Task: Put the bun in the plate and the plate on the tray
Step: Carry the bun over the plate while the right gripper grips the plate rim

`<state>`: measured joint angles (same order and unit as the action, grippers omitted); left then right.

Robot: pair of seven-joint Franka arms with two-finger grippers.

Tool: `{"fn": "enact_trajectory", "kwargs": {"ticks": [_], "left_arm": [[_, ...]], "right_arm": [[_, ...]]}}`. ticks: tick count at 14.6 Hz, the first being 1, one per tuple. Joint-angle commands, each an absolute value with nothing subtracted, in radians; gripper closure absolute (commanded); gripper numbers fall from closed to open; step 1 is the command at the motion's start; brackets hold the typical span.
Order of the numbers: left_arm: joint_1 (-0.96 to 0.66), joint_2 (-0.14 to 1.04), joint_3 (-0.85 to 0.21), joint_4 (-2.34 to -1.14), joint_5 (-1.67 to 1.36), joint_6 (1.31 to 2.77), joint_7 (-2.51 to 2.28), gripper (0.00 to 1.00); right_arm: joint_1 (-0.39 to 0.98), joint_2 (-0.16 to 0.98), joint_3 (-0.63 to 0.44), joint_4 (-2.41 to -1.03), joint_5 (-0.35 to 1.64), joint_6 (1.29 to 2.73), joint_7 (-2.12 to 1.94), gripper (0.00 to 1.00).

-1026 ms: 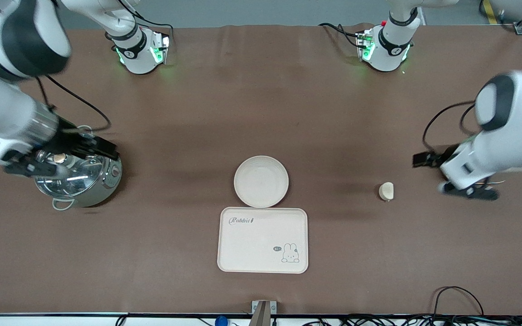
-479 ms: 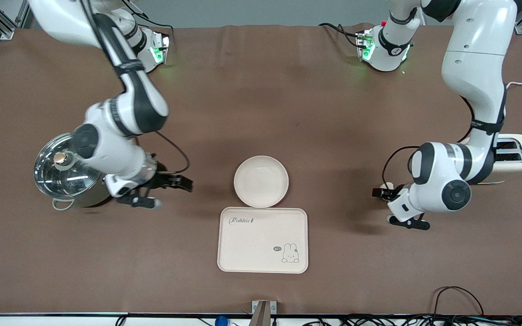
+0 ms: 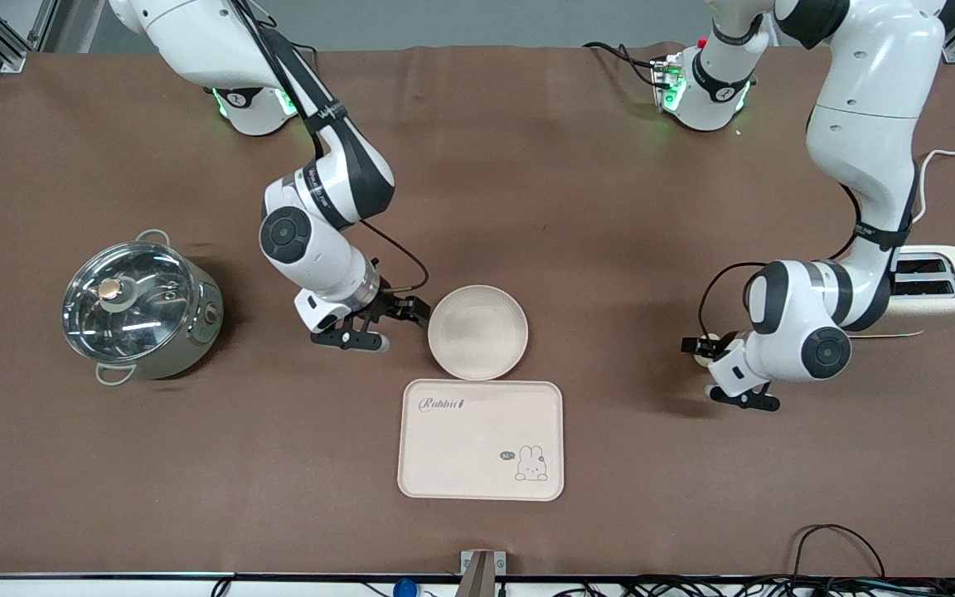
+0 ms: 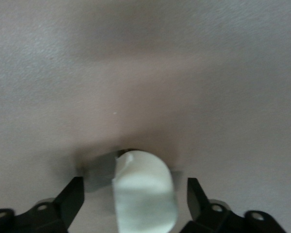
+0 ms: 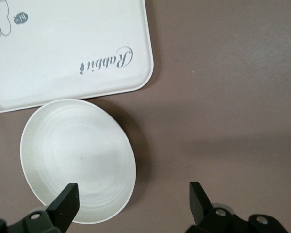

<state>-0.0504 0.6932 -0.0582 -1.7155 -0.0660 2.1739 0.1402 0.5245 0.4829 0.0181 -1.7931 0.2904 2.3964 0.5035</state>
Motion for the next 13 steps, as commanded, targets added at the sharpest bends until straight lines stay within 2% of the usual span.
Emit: {"fn": "enact_trajectory", "kwargs": {"ticks": [1, 3, 5, 9, 11, 13], "left_arm": [[-0.003, 0.664, -0.109, -1.746, -0.083, 2.192, 0.170, 0.40], [-0.003, 0.663, -0.112, -1.743, -0.083, 2.192, 0.164, 0.62], [-0.003, 0.655, -0.147, -1.735, -0.083, 2.192, 0.150, 0.75], [-0.066, 0.661, -0.271, -1.603, -0.069, 2.171, -0.181, 0.79], [-0.184, 0.692, -0.267, -1.550, -0.069, 2.171, -0.364, 0.79], [-0.241, 0.706, -0.267, -1.540, -0.077, 2.171, -0.501, 0.79]], "right_arm": [[0.549, 0.505, 0.009, -1.795, 0.307, 2.421, 0.508, 0.00], [0.570, 0.543, 0.009, -1.795, 0.308, 2.486, 0.509, 0.00], [0.601, 0.600, 0.009, -1.790, 0.308, 2.563, 0.549, 0.00], [0.615, 0.661, 0.009, -1.770, 0.307, 2.615, 0.560, 0.00], [0.623, 0.670, 0.009, -1.770, 0.308, 2.629, 0.560, 0.02], [0.623, 0.675, 0.009, -1.770, 0.307, 2.631, 0.560, 0.18]]}}
